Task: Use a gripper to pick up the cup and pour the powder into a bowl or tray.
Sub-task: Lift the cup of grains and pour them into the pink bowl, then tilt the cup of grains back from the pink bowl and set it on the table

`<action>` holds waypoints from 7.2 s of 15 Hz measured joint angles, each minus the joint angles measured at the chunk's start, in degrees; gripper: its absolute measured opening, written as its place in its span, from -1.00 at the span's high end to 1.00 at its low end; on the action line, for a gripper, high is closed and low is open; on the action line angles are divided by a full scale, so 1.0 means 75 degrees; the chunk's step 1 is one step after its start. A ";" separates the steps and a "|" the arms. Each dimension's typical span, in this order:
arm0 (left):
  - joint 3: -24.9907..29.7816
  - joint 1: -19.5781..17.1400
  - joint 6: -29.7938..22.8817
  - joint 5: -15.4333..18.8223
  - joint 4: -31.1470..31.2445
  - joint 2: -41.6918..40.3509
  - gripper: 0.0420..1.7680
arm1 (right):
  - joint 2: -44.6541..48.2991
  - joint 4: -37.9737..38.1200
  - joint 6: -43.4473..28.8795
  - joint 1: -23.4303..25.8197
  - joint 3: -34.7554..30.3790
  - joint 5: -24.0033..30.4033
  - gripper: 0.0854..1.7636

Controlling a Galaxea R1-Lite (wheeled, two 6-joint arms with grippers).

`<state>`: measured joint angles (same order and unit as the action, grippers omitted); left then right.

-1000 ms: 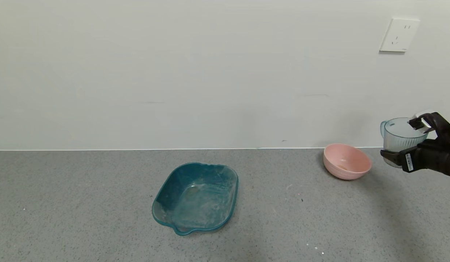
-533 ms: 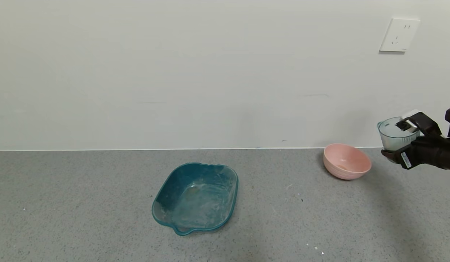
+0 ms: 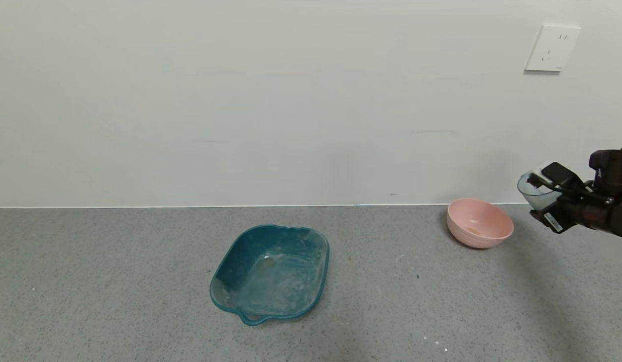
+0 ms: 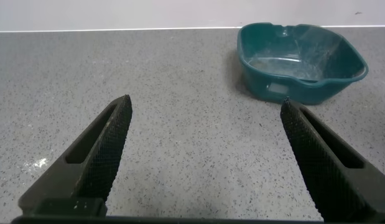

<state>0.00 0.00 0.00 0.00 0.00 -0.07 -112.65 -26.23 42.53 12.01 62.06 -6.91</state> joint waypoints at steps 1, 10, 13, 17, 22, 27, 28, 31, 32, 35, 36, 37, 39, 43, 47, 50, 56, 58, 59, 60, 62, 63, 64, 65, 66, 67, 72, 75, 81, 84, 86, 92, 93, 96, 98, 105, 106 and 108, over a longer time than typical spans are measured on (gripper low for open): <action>0.0000 0.0000 0.0000 0.0000 0.0000 0.0000 -0.94 | -0.0070 -0.0003 0.0124 -0.0080 0.0015 -0.0302 -0.48; 0.0000 0.0000 0.0000 0.0000 -0.0007 0.0000 -0.94 | -0.0507 -0.0133 0.1143 -0.0566 0.0133 -0.1399 -0.48; 0.0000 0.0000 0.0000 0.0000 -0.0010 0.0000 -0.94 | -0.0548 -0.0133 0.1647 -0.0653 0.0177 -0.1559 -0.48; 0.0000 0.0000 0.0000 0.0003 -0.0010 0.0000 -0.94 | -0.0558 -0.0146 0.2458 -0.0662 0.0185 -0.1573 -0.48; 0.0000 0.0000 0.0000 0.0000 -0.0010 0.0000 -0.94 | -0.0601 -0.0772 0.3847 -0.0562 0.0096 -0.1565 -0.48; 0.0000 0.0000 0.0000 0.0000 -0.0010 0.0000 -0.94 | -0.0639 -0.0892 0.4515 -0.0671 0.0052 -0.1661 -0.47; 0.0000 0.0000 0.0000 0.0000 -0.0010 0.0000 -0.94 | -0.0647 -0.0889 0.4600 -0.0701 0.0060 -0.1830 -0.47; 0.0000 0.0000 0.0000 0.0000 -0.0010 0.0000 -0.94 | -0.0662 -0.0886 0.4943 -0.0772 0.0145 -0.1926 -0.47; 0.0000 0.0000 0.0000 0.0000 -0.0010 0.0000 -0.94 | -0.0668 -0.0886 0.5097 -0.0787 0.0171 -0.1941 -0.47; 0.0000 0.0000 0.0000 0.0000 -0.0010 0.0000 -0.94 | -0.0702 -0.0879 0.5523 -0.0800 0.0195 -0.2072 -0.47; 0.0000 0.0000 0.0000 0.0000 -0.0010 0.0000 -0.94 | -0.0720 -0.0948 0.5658 -0.0801 0.0195 -0.2173 -0.47; 0.0000 0.0000 0.0000 0.0000 -0.0010 0.0000 -0.94 | -0.0749 -0.1104 0.5791 -0.0801 0.0197 -0.2227 -0.47; 0.0000 0.0000 0.0000 0.0000 -0.0010 0.0000 -0.94 | -0.0826 -0.1497 0.6177 -0.0800 0.0195 -0.2267 -0.47; 0.0000 0.0000 0.0000 0.0000 -0.0010 0.0000 -0.94 | -0.0915 -0.1673 0.6689 -0.0793 0.0226 -0.2290 -0.47; 0.0000 0.0000 0.0003 0.0000 -0.0010 0.0000 -0.94 | -0.0926 -0.1684 0.7033 -0.0845 0.0241 -0.2451 -0.47; 0.0000 0.0000 0.0000 0.0000 -0.0010 0.0000 -0.94 | -0.0951 -0.1694 0.7251 -0.0910 0.0244 -0.2580 -0.47; 0.0000 0.0000 0.0000 0.0000 -0.0007 0.0000 -0.94 | -0.1065 -0.1920 0.7779 -0.1169 0.0255 -0.3098 -0.47; 0.0000 0.0000 0.0000 0.0000 -0.0007 0.0000 -0.94 | -0.1109 -0.2168 0.8062 -0.1204 0.0247 -0.3197 -0.47; 0.0000 0.0000 0.0000 0.0000 -0.0010 0.0000 -0.94 | -0.1128 -0.2209 0.8129 -0.1216 0.0241 -0.3249 -0.47; 0.0000 0.0000 0.0000 0.0000 -0.0010 0.0000 -0.94 | -0.1149 -0.2230 0.8190 -0.1242 0.0224 -0.3300 -0.47; 0.0000 0.0000 0.0000 0.0000 -0.0007 0.0000 -0.94 | -0.1172 -0.2238 0.8199 -0.1307 0.0192 -0.3366 -0.47; 0.0000 0.0000 0.0000 0.0000 -0.0010 0.0000 -0.94 | -0.1178 -0.2232 0.8216 -0.1330 0.0182 -0.3389 -0.47; 0.0000 0.0000 0.0000 0.0000 -0.0007 0.0000 -0.94 | -0.1178 -0.2230 0.8220 -0.1344 0.0177 -0.3395 -0.47; 0.0000 0.0000 0.0000 0.0000 -0.0010 0.0000 -0.94 | -0.1180 -0.2230 0.8221 -0.1356 0.0177 -0.3400 -0.47; 0.0000 0.0000 0.0000 0.0000 -0.0010 0.0000 -0.94 | -0.1180 -0.2224 0.8220 -0.1367 0.0174 -0.3400 -0.47; 0.0000 0.0000 0.0000 0.0000 -0.0010 0.0000 -0.94 | -0.1178 -0.2220 0.8220 -0.1370 0.0174 -0.3399 -0.47; 0.0000 0.0000 0.0000 0.0000 -0.0010 0.0000 -0.94 | -0.1165 -0.2212 0.8228 -0.1378 0.0174 -0.3400 -0.47; 0.0000 0.0000 0.0000 0.0000 -0.0010 0.0000 -0.94 | -0.1161 -0.2217 0.8251 -0.1370 0.0169 -0.3399 -0.47; 0.0000 0.0000 0.0000 0.0000 -0.0010 0.0000 -0.94 | -0.1154 -0.2212 0.8260 -0.1399 0.0140 -0.3400 -0.47; 0.0000 0.0000 0.0000 0.0000 -0.0010 0.0000 -0.94 | -0.1149 -0.2212 0.8257 -0.1393 0.0140 -0.3400 -0.47; 0.0000 0.0000 0.0000 0.0000 -0.0010 0.0000 -0.94 | -0.1120 -0.2230 0.8236 -0.1370 0.0130 -0.3395 -0.47; 0.0000 0.0000 0.0000 0.0000 -0.0010 0.0000 -0.94 | -0.0826 -0.2116 0.7732 -0.1175 0.0042 -0.3287 -0.47; 0.0000 0.0000 0.0000 0.0000 -0.0007 0.0000 -0.94 | -0.0767 -0.2077 0.7488 -0.1164 -0.0021 -0.3278 -0.47; 0.0000 0.0000 0.0000 0.0000 -0.0010 0.0000 -0.94 | -0.0572 -0.2063 0.6622 -0.1143 -0.0374 -0.3212 -0.47; 0.0000 0.0000 0.0000 0.0000 -0.0010 0.0000 -0.94 | -0.0475 -0.2063 0.5946 -0.1109 -0.0631 -0.2978 -0.47; 0.0000 0.0000 0.0000 0.0000 0.0000 0.0000 -0.94 | 0.0033 -0.2081 0.2784 -0.1000 -0.1715 -0.2562 -0.47; 0.0000 0.0000 0.0000 0.0000 0.0000 0.0000 -0.94 | 0.0154 -0.2087 0.2381 -0.0962 -0.1921 -0.2287 -0.47; 0.0000 0.0000 0.0000 0.0000 0.0000 0.0000 -0.94 | 0.0437 -0.2176 0.1543 -0.0827 -0.2289 -0.1772 -0.47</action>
<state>0.00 0.00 0.00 0.00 0.00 -0.07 -109.37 -42.56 54.10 5.80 44.90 -20.20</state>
